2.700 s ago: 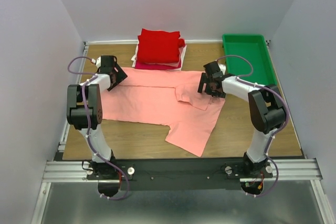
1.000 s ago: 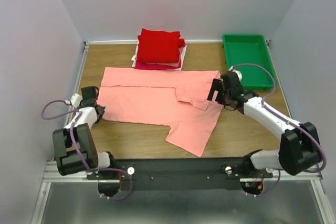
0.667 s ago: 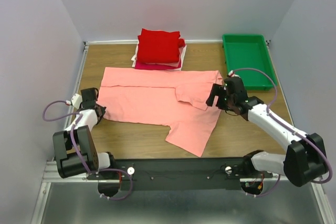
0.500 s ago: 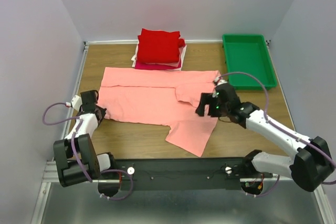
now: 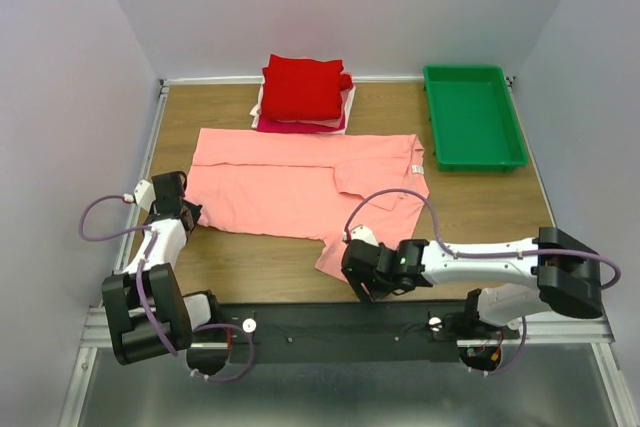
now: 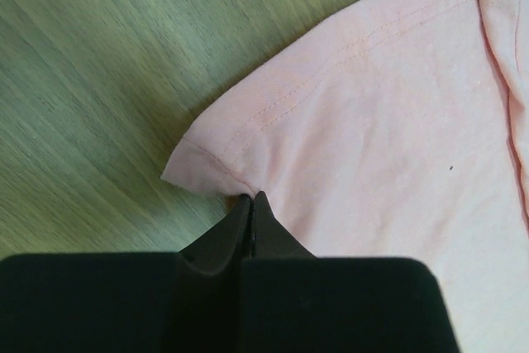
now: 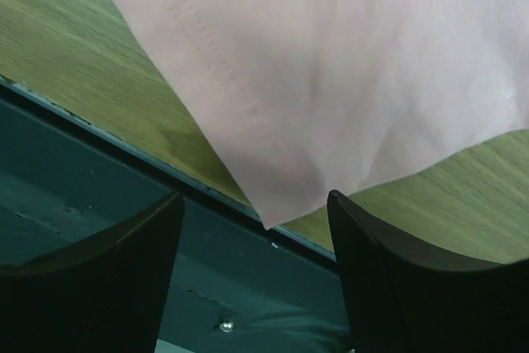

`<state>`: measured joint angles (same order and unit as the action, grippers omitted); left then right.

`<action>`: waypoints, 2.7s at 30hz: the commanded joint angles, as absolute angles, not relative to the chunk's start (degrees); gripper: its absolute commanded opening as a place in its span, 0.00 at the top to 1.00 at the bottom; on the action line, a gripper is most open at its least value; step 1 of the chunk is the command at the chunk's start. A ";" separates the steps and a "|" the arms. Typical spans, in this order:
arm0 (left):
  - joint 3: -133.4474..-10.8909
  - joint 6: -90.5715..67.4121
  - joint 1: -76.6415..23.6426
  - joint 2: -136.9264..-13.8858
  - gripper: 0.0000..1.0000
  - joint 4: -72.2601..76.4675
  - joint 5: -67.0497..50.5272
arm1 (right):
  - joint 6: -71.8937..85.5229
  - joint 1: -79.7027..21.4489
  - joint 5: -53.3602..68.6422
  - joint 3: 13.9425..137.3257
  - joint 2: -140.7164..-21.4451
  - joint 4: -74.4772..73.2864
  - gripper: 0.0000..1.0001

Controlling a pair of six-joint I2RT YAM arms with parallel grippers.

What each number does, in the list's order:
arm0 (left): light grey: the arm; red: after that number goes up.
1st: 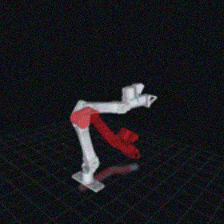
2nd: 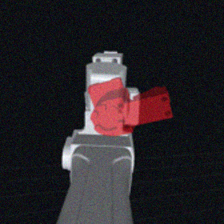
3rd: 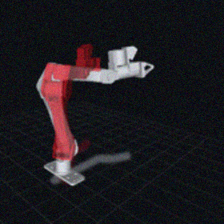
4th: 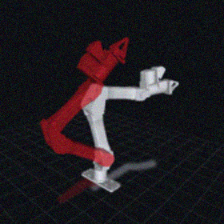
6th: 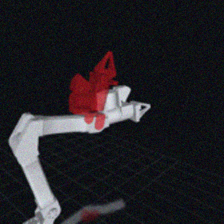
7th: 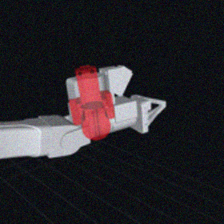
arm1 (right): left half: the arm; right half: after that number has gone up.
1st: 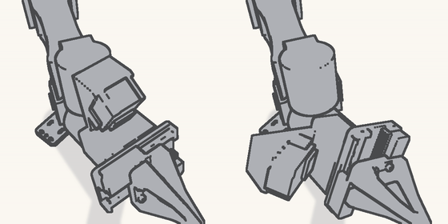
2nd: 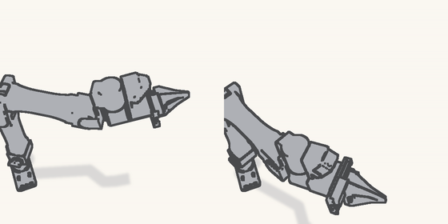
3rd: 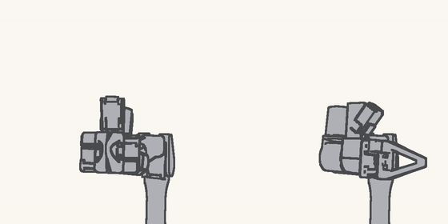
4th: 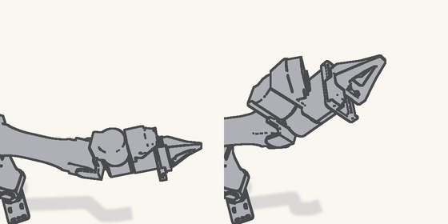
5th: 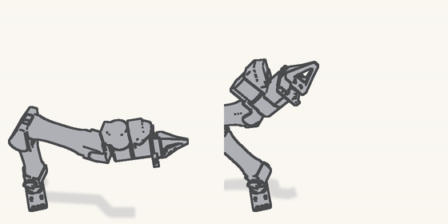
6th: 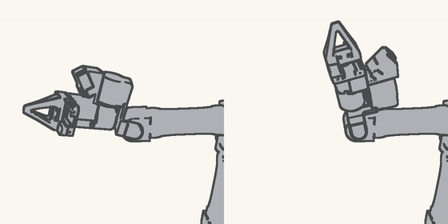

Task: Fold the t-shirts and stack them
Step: Fold the tshirt

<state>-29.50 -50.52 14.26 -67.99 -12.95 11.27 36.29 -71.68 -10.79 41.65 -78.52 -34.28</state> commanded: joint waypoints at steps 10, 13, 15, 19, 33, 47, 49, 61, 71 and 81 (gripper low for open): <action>-29.18 -50.89 14.50 -66.53 1.00 -13.36 11.87 | 40.16 -74.79 -20.74 42.10 -85.25 -39.38 0.35; -29.00 -50.54 14.50 -66.45 1.00 -12.92 11.34 | 41.22 -74.79 -22.93 42.89 -86.48 -39.38 0.46; -29.35 -50.19 14.50 -66.80 1.00 -12.92 10.64 | 41.57 -74.79 -23.99 43.59 -87.01 -39.55 0.61; -30.06 -50.18 14.50 -67.06 1.00 -13.45 10.28 | 42.19 -74.71 -26.36 44.73 -85.61 -39.73 0.81; -31.46 -49.92 14.41 -64.07 1.00 -13.18 7.74 | 43.42 -71.55 -38.05 51.67 -76.29 -41.13 1.00; -38.31 -50.36 13.89 -66.88 1.00 -12.75 3.16 | 36.57 -57.22 -45.70 60.29 -77.87 -36.83 1.00; -39.11 -50.36 13.54 -67.76 1.00 -12.74 3.25 | 35.43 -55.20 -45.27 60.91 -78.13 -36.04 0.99; -44.12 -51.33 12.75 -73.65 1.00 -12.48 4.13 | 27.34 -44.75 -40.87 68.63 -82.53 -33.05 1.00; -51.94 -52.12 12.83 -80.58 1.00 -13.80 5.81 | 23.29 -39.20 -37.09 73.82 -87.71 -32.52 1.00; -58.27 -49.66 12.22 -88.50 1.00 -14.68 5.10 | 19.52 -35.60 -33.31 77.08 -92.98 -31.55 1.00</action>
<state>-56.45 -50.81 12.73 -86.39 -13.43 4.56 21.80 -36.47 -35.57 74.28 -90.59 -32.80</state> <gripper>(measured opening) 0.007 0.012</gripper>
